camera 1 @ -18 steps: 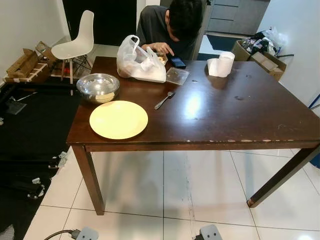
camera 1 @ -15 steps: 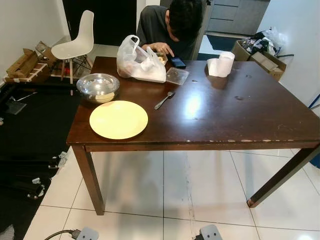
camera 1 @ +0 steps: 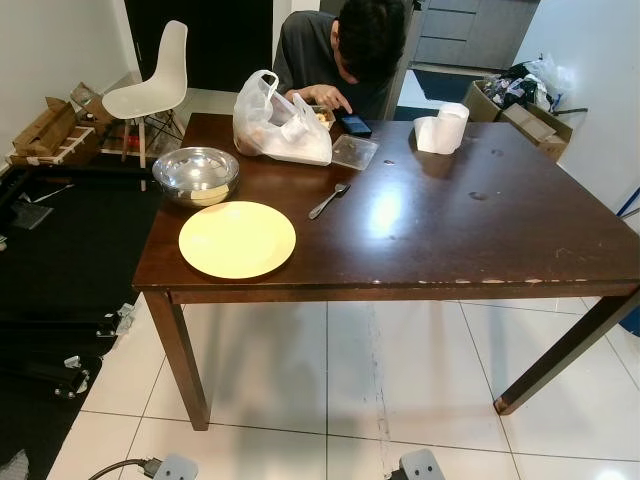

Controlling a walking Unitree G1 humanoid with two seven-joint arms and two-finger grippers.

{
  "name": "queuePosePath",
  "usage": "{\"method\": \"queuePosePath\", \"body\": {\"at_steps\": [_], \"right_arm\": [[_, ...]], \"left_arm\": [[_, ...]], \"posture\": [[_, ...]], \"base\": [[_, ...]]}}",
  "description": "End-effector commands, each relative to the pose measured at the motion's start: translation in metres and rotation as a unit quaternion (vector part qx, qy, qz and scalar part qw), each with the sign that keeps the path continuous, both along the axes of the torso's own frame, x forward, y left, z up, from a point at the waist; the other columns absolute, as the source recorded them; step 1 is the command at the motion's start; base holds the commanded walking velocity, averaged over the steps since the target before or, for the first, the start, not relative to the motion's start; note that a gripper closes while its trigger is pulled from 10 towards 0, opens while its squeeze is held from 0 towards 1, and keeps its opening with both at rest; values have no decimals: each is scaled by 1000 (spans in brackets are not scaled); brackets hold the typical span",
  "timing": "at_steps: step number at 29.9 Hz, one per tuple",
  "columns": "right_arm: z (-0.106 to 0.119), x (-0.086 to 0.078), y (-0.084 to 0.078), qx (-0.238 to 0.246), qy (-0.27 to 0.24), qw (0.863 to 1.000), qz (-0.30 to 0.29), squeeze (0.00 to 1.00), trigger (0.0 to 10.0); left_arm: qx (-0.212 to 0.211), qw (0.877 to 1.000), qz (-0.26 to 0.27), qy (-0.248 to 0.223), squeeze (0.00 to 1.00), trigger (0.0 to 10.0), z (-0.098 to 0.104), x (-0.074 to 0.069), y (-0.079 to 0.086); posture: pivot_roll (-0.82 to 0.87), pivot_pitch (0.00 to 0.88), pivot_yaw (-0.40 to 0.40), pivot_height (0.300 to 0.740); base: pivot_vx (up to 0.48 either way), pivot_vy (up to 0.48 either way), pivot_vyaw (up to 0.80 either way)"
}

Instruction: Setting the table

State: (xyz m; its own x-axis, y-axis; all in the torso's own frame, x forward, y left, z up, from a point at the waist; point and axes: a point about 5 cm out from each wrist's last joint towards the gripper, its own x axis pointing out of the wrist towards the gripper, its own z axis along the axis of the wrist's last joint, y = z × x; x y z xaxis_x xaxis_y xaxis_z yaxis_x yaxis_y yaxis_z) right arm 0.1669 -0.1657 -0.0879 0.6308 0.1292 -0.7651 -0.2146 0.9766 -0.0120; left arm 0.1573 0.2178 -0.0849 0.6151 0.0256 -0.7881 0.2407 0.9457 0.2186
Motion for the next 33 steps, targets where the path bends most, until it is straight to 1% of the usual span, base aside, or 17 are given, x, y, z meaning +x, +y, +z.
{"method": "queuePosePath", "body": {"at_steps": [1, 33], "right_arm": [[-3, -6, -3, -3, 12, 1000, -6, 0, 10000], [-3, -6, -3, -5, 12, 1000, -5, 0, 10000]], "left_arm": [[0, 1000, -10, 7, 0, 10000, -2, -4, -2], [-4, 1000, -13, -5, 0, 10000, 1, 1, -4]], "posture": [[66, 0, -2, 740], [69, 0, -3, 740]], "base": [[0, 0, 0], [0, 0, 0]]}}
